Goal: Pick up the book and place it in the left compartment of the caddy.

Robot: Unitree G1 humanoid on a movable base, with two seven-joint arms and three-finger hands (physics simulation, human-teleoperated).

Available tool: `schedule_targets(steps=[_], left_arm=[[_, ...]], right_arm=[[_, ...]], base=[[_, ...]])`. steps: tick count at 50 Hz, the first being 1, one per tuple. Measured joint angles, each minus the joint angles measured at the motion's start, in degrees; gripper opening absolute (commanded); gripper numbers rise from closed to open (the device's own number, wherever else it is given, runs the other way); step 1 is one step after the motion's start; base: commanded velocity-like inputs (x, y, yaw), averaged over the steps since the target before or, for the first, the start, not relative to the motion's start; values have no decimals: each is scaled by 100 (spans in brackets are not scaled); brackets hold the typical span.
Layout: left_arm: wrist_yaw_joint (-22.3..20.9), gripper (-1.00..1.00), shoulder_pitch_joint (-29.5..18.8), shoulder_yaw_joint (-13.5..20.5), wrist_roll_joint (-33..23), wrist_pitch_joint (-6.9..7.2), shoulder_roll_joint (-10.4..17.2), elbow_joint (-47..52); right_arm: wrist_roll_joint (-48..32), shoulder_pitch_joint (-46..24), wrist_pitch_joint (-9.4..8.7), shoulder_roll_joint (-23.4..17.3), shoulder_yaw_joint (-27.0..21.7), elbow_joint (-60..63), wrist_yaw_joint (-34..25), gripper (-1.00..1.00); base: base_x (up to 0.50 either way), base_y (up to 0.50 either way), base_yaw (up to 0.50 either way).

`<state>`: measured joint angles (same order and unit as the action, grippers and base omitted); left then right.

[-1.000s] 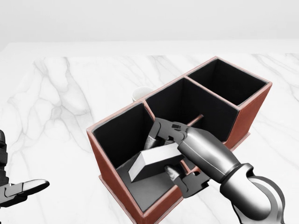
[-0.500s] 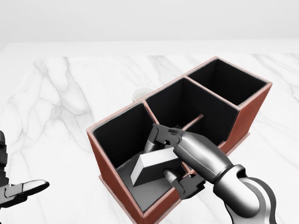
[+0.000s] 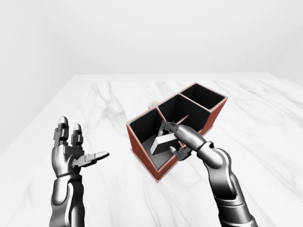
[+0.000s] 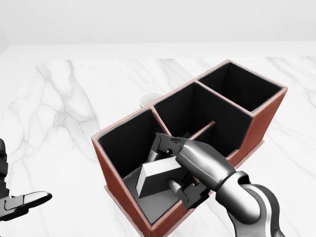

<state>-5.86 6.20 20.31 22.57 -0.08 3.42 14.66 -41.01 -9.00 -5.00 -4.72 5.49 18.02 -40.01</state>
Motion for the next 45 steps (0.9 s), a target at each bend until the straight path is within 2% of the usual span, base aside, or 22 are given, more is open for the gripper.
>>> schedule_targets(steps=[31, 45], left_arm=[[-10, 100, -3, -11, 3, 10, -9, 7], [-26, 100, 4, -18, 20, 12, -10, -8]], right_arm=[[-511, -132, 0, 89, -18, -492, 21, -100], [-612, -89, 0, 136, 9, -719, 275, -100]], base=[[0, 0, 0], [0, 0, 0]])
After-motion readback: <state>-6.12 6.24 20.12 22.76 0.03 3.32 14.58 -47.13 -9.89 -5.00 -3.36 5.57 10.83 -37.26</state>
